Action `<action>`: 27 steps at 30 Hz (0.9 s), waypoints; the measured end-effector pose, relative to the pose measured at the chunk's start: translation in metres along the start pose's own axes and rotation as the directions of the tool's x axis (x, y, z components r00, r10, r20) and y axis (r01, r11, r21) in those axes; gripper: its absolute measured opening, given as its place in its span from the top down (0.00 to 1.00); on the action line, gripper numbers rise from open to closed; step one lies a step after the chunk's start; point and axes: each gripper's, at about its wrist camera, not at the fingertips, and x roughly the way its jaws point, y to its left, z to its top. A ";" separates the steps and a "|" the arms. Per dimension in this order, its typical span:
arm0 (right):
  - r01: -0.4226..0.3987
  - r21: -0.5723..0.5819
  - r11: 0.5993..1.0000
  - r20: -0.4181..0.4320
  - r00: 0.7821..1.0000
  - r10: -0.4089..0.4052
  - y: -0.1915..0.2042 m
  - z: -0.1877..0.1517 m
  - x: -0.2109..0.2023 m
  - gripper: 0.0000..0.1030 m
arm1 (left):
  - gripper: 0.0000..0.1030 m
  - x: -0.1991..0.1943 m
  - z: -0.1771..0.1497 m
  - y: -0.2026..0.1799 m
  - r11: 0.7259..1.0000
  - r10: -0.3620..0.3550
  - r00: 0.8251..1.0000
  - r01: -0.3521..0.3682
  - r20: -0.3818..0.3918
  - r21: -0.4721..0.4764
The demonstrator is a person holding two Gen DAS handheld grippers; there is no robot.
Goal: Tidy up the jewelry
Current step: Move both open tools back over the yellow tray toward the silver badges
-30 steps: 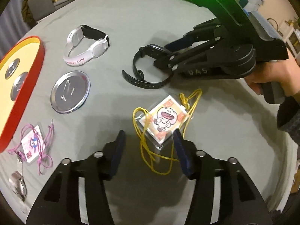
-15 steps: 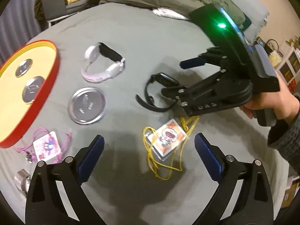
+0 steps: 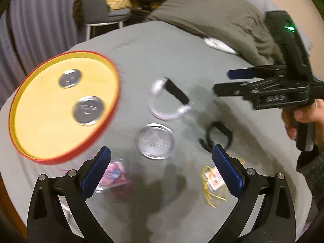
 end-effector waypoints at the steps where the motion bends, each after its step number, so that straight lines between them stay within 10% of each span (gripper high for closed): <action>1: -0.003 -0.006 1.000 0.010 1.000 0.003 0.003 0.011 -0.001 0.29 | 0.05 -0.001 0.003 0.008 1.000 0.005 1.000 -0.005 0.003 -0.015; 16: -0.058 -0.134 0.989 0.024 0.998 0.062 0.072 0.090 0.023 0.29 | 0.05 -0.006 0.069 0.130 0.982 0.124 0.992 -0.122 0.005 -0.143; 27: -0.136 -0.216 0.967 -0.087 0.989 0.120 0.120 0.102 0.073 0.29 | 0.05 0.060 0.118 0.198 0.975 0.118 0.989 -0.133 -0.093 -0.176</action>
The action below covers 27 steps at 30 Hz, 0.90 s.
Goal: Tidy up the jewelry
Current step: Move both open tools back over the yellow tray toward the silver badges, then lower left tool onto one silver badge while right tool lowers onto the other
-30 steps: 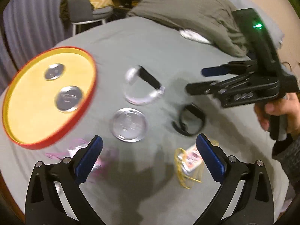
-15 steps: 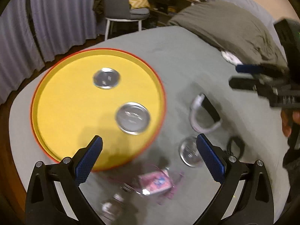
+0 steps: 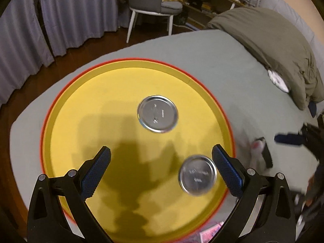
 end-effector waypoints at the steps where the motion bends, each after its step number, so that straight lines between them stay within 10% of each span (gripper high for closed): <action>1: -0.012 -0.002 1.000 -0.012 1.000 0.012 0.004 0.002 0.007 0.29 | 0.05 0.011 0.004 0.001 1.000 0.010 1.000 -0.010 -0.017 0.016; 11: -0.033 -0.003 0.999 -0.083 0.996 0.033 0.032 0.005 0.060 0.29 | 0.05 0.074 0.020 -0.001 0.988 0.030 0.992 -0.011 -0.126 0.152; 27: 0.015 -0.005 1.000 -0.175 0.984 -0.016 0.035 -0.006 0.098 0.27 | 0.05 0.100 0.036 -0.019 0.935 0.126 0.989 -0.092 -0.079 0.344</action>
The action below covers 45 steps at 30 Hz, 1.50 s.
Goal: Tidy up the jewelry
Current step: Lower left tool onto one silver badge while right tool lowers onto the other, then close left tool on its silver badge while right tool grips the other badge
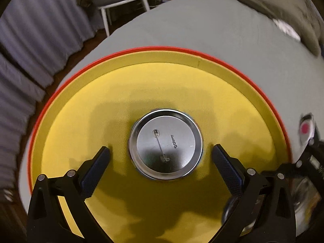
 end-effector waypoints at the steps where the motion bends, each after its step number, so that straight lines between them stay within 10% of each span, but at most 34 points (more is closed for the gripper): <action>1: -0.007 -0.002 1.000 0.006 1.000 0.007 0.000 -0.001 0.000 0.26 | 0.05 0.001 0.001 0.001 1.000 -0.009 1.000 0.009 -0.002 -0.003; 23: 0.004 -0.057 0.998 -0.020 1.000 -0.005 0.018 -0.006 0.014 0.07 | 0.10 -0.002 -0.007 -0.005 1.000 -0.006 0.999 0.005 0.049 0.023; 32: 0.009 -0.041 0.999 0.044 0.999 -0.007 0.021 -0.015 0.002 0.32 | 0.32 -0.011 -0.013 -0.012 0.998 -0.026 0.996 0.021 0.082 0.060; 45: 0.011 -0.032 0.999 0.063 0.998 -0.009 0.028 -0.016 -0.006 0.33 | 0.33 -0.016 -0.021 -0.012 0.997 -0.037 0.996 0.031 0.085 0.070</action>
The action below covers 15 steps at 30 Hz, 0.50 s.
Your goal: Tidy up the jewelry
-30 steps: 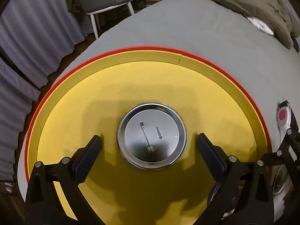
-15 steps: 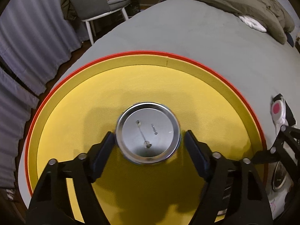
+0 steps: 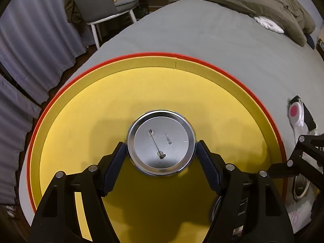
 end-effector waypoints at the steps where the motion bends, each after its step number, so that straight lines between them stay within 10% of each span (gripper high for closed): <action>1: -0.003 -0.001 1.000 0.000 1.000 0.003 0.002 0.000 0.000 0.33 | 0.33 -0.001 0.000 0.000 1.000 -0.006 1.000 0.006 -0.002 0.000; 15: -0.024 0.015 1.000 0.045 0.999 0.023 0.002 0.009 -0.030 0.33 | 0.34 -0.035 -0.002 0.012 0.997 -0.011 0.999 0.015 0.046 -0.077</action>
